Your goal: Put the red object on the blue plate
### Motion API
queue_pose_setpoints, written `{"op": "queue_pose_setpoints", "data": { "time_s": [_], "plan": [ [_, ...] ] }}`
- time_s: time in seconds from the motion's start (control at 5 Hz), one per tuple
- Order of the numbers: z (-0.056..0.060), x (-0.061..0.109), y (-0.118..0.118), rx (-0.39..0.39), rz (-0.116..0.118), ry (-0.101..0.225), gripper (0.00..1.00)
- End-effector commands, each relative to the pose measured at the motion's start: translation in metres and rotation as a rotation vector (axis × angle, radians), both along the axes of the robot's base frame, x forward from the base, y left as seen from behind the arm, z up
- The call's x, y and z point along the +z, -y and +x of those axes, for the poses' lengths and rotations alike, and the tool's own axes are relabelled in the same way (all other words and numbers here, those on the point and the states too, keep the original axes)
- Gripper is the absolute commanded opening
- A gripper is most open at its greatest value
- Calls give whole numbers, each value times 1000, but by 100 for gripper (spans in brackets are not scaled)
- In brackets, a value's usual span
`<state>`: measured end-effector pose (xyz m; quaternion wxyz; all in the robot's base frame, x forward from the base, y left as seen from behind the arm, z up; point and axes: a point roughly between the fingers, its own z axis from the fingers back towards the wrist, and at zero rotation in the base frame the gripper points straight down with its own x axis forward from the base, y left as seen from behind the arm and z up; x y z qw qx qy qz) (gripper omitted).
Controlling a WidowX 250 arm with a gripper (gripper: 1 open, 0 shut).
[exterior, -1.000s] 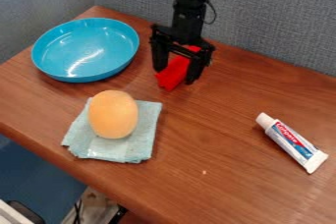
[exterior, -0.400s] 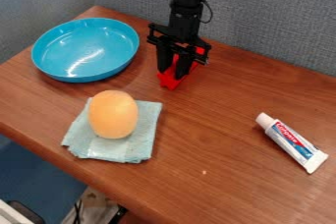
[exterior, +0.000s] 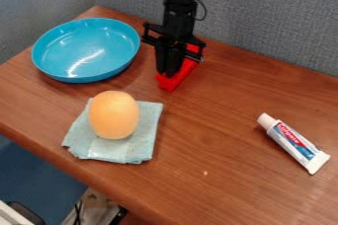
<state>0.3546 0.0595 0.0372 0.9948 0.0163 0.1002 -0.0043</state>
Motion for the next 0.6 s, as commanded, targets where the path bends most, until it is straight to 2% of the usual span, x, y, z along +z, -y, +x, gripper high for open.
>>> {"op": "queue_pose_setpoints", "data": {
  "time_s": [0.0, 0.2, 0.4],
  "plan": [
    [6, 47, -10, 16, 7, 119, 0],
    [6, 76, -18, 32, 3, 176, 0],
    [3, 95, -32, 62, 6, 211, 0]
  ]
}}
